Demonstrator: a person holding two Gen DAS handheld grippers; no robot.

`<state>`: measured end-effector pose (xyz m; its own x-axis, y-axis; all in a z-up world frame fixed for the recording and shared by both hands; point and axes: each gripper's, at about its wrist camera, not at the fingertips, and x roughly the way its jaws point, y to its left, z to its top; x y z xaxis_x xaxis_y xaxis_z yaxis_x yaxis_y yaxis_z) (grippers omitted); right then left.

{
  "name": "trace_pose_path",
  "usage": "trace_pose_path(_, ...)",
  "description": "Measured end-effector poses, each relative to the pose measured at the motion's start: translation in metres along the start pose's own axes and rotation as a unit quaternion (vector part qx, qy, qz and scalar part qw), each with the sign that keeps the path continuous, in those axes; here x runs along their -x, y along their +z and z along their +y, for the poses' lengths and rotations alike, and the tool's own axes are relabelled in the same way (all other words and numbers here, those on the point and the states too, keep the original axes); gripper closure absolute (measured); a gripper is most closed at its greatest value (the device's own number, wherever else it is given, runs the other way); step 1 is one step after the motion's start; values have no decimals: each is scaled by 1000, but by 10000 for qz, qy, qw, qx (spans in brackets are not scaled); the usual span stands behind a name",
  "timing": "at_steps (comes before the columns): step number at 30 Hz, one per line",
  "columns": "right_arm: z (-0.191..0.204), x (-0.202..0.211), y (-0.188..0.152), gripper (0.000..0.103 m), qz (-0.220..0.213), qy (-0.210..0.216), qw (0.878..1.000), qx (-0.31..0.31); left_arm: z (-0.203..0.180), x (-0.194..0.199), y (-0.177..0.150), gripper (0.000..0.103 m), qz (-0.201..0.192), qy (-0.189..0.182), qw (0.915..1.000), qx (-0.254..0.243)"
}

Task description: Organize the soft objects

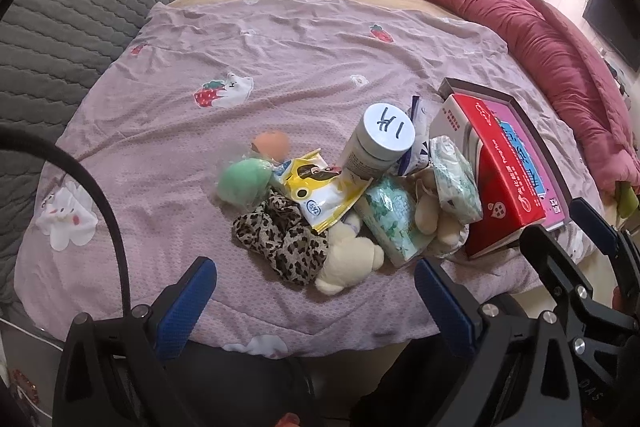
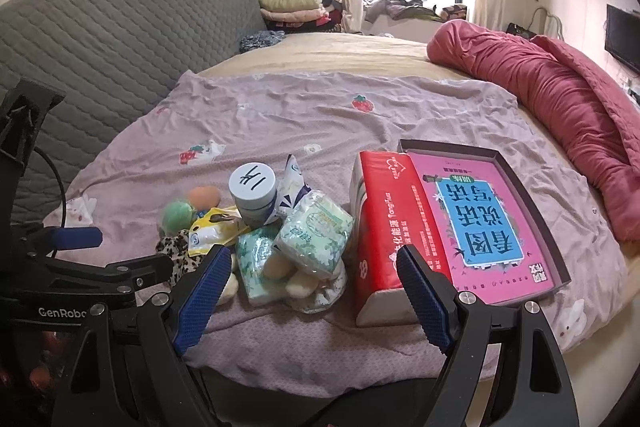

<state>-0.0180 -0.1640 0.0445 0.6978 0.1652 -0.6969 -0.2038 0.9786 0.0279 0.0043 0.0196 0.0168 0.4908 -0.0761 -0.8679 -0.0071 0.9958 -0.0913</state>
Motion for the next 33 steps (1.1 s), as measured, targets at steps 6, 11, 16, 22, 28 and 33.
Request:
trace_pose_path(6,1,-1,0,18,10,-3,10000,29,0,1,0,3,-14,39,10000,-18)
trace_pose_path(11,2,-1,2,18,-6,-28,10000,74,0,2,3,3,-17,24,10000,-27)
trace_pose_path(16,4,-1,4,18,14,-30,9999,115,-2,3,8,3,-10,37,10000,-68)
trace_pose_path(22,4,0,8,18,5,-44,9999,159,-1,5,11,3,-26,55,10000,-76)
trace_pose_path(28,2,-1,9,18,20,-43,9999,139,0,5,12,3,-22,42,10000,-54)
trace_pose_path(33,1,-2,8,18,35,-43,9999,120,2,4,12,3,12,42,10000,-39)
